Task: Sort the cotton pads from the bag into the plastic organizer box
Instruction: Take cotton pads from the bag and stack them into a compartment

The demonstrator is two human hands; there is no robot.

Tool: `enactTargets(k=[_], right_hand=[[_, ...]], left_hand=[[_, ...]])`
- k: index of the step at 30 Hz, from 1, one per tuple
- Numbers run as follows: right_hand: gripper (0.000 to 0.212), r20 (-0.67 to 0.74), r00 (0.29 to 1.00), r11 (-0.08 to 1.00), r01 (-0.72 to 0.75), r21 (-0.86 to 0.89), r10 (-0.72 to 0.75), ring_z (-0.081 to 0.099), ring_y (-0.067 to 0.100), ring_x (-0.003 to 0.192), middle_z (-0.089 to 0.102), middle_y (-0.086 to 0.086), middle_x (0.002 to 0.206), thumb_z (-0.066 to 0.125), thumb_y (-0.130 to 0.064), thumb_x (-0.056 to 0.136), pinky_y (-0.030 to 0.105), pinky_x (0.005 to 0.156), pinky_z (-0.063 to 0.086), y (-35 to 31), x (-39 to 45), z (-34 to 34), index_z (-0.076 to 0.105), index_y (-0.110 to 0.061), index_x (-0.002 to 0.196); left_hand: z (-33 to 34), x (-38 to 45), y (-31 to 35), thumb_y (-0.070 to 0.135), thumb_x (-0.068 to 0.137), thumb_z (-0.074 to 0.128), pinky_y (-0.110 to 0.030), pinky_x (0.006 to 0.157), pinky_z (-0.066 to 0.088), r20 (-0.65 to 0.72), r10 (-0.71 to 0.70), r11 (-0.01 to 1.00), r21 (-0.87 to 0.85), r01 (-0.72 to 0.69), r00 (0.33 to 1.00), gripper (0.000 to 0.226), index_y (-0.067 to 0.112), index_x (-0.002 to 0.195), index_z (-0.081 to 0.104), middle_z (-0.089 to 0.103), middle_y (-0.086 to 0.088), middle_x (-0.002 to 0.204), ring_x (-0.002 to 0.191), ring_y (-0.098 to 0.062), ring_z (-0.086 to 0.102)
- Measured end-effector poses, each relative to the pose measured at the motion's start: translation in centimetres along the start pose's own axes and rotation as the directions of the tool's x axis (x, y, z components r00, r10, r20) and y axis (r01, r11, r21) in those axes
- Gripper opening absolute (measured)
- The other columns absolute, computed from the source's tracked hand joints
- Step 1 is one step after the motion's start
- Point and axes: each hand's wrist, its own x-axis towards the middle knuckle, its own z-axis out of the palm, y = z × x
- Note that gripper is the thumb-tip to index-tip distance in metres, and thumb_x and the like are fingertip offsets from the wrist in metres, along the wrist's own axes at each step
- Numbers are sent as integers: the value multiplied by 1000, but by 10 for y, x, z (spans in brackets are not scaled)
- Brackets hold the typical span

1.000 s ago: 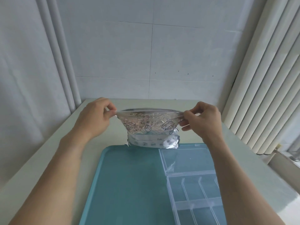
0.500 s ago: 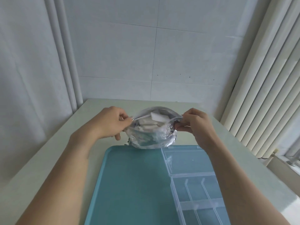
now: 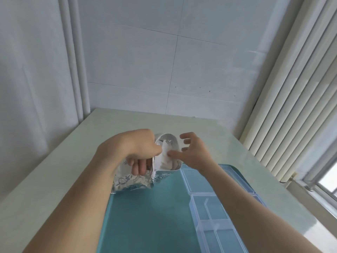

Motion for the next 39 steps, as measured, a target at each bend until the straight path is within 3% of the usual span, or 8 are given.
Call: enactTargets(k=[4, 12, 19, 23, 29, 32, 36, 39], right_hand=[[31, 19, 992, 988, 128, -83, -126, 64, 7, 82, 70, -8, 98, 81, -33, 81, 22, 72, 48, -2, -10, -5, 71, -19, 106], [56, 217, 965, 965, 187, -185, -145, 67, 17, 85, 74, -5, 95, 84, -62, 62, 37, 76, 54, -7, -19, 16, 73, -21, 99], [38, 138, 968, 961, 229, -157, -208, 66, 26, 89, 74, 6, 94, 87, -40, 70, 39, 69, 51, -12, -20, 25, 74, -13, 94], [47, 153, 975, 976, 182, -118, -163, 63, 13, 76, 75, -2, 94, 90, -39, 68, 20, 55, 42, -11, -14, 13, 76, -26, 111], [8, 120, 984, 991, 132, -12, -130, 56, 22, 61, 68, 8, 71, 78, -20, 82, 29, 57, 42, -11, -6, -1, 75, -13, 82], [13, 69, 983, 985, 171, -22, -169, 63, 32, 65, 73, 13, 73, 72, -16, 83, 42, 62, 53, -12, -2, 0, 73, -4, 80], [28, 180, 968, 971, 201, -130, -176, 57, 23, 64, 68, 6, 75, 80, -33, 80, 34, 60, 48, -14, -4, 9, 69, -8, 89], [13, 186, 966, 974, 200, -103, -178, 68, 28, 69, 70, 8, 72, 73, -21, 84, 38, 62, 53, -16, -3, 10, 69, -9, 84]], left_hand=[[3, 4, 0, 15, 89, 41, -23, 51, 46, 41, 12, 1000, -11, -12, 999, 38, -2, 72, 70, 73, -13, 65, 54, -24, 68], [6, 15, -4, 19, 83, 57, -26, 53, 50, -223, 43, 994, 105, -20, 974, 21, 5, 68, 61, 69, -9, 62, 53, -21, 65], [5, 16, -5, 6, 88, 50, -30, 58, 60, -130, 56, 997, -48, -63, 990, 15, 4, 76, 59, 73, -15, 70, 62, -24, 74], [6, 16, -3, 10, 90, 52, -29, 59, 60, -113, 61, 995, -75, -70, 992, 20, -4, 85, 65, 73, -16, 71, 65, -26, 74], [3, 16, -4, 14, 93, 50, -24, 49, 54, -144, 61, 996, -54, -70, 988, 24, -2, 85, 65, 72, -13, 66, 57, -21, 72], [3, 18, -5, 15, 92, 50, -30, 49, 52, -190, 87, 996, 24, -84, 978, 21, 7, 75, 59, 70, -9, 66, 59, -22, 71], [5, 20, -4, 28, 93, 52, -40, 64, 52, -220, 129, 990, 92, -111, 967, 30, 2, 81, 61, 69, -13, 78, 64, -26, 63], [7, 21, -2, 25, 94, 51, -39, 65, 54, -210, 124, 989, 104, -104, 970, 31, -1, 90, 67, 73, -17, 83, 62, -25, 62]])
